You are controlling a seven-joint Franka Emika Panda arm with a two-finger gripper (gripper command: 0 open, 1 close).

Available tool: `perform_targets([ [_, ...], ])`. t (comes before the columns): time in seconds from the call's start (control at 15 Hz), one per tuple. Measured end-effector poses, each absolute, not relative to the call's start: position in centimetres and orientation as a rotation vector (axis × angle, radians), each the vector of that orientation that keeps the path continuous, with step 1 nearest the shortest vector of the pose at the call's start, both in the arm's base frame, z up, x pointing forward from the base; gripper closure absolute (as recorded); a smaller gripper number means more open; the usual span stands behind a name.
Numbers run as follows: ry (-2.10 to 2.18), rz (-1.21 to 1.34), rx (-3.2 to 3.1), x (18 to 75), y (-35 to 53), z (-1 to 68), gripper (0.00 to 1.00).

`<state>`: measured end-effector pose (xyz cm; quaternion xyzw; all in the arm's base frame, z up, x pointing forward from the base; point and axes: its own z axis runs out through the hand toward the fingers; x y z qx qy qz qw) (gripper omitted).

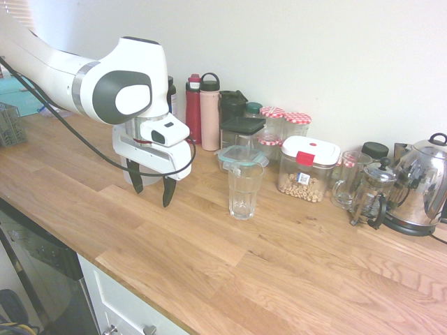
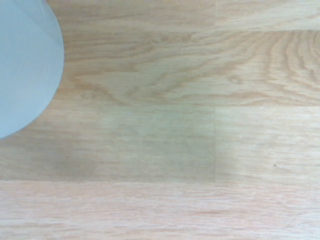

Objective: Pour me some water

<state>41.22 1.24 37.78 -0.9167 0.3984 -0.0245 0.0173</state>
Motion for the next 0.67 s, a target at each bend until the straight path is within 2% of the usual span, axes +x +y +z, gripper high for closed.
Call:
perform_targets([
  [0.27, 1.193, -0.125, -2.855, 41.4, 1.9, 39.5, 0.0],
  [0.67, 0.969, -0.268, -2.887, 37.6, 7.0, 48.7, 0.0],
])
